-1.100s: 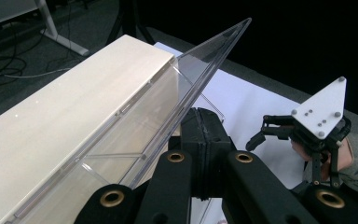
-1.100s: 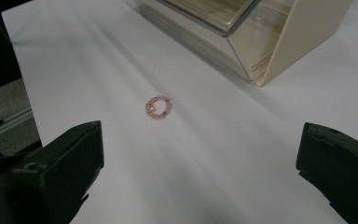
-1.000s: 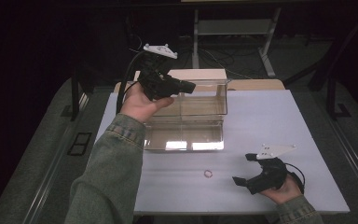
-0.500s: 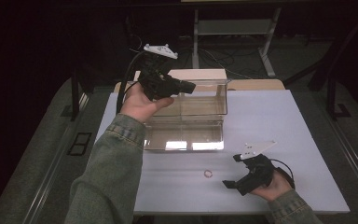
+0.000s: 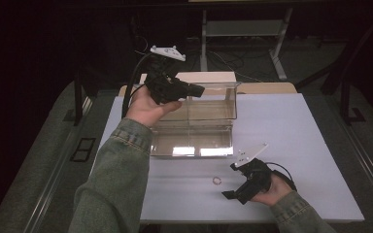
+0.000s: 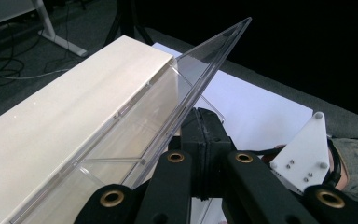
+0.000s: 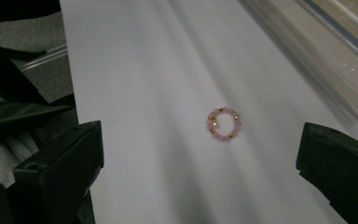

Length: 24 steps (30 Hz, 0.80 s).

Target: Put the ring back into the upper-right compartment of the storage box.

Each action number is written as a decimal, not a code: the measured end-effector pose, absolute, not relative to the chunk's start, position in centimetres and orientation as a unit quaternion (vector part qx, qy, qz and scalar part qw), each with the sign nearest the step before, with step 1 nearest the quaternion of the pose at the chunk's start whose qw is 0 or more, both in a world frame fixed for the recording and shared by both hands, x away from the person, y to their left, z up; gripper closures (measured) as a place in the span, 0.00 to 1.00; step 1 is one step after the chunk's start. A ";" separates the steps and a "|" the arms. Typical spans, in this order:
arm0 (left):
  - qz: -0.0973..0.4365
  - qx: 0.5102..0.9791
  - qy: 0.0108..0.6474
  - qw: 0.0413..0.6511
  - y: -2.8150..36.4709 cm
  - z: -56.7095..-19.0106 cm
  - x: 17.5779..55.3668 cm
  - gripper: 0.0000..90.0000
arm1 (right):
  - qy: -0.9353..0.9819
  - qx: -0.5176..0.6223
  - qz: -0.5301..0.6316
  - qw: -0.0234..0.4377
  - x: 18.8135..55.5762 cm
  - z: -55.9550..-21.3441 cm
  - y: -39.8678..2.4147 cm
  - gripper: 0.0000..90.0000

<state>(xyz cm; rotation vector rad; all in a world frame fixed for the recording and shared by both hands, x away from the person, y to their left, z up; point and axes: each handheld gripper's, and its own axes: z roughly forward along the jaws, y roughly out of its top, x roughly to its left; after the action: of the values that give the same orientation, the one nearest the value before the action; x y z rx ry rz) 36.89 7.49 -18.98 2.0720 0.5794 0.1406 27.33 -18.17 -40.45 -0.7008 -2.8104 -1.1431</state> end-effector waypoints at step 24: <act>0.062 0.842 0.235 0.481 8.3 -19.2 36.8 0.99 | -0.941 -0.136 -0.310 0.028 28.2 -42.9 -14.9 0.23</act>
<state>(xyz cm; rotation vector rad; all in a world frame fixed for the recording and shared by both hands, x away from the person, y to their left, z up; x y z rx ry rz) 36.81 8.30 -19.23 2.0534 0.5740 0.1519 28.20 -14.88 -42.85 -0.4189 -2.9037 -0.9555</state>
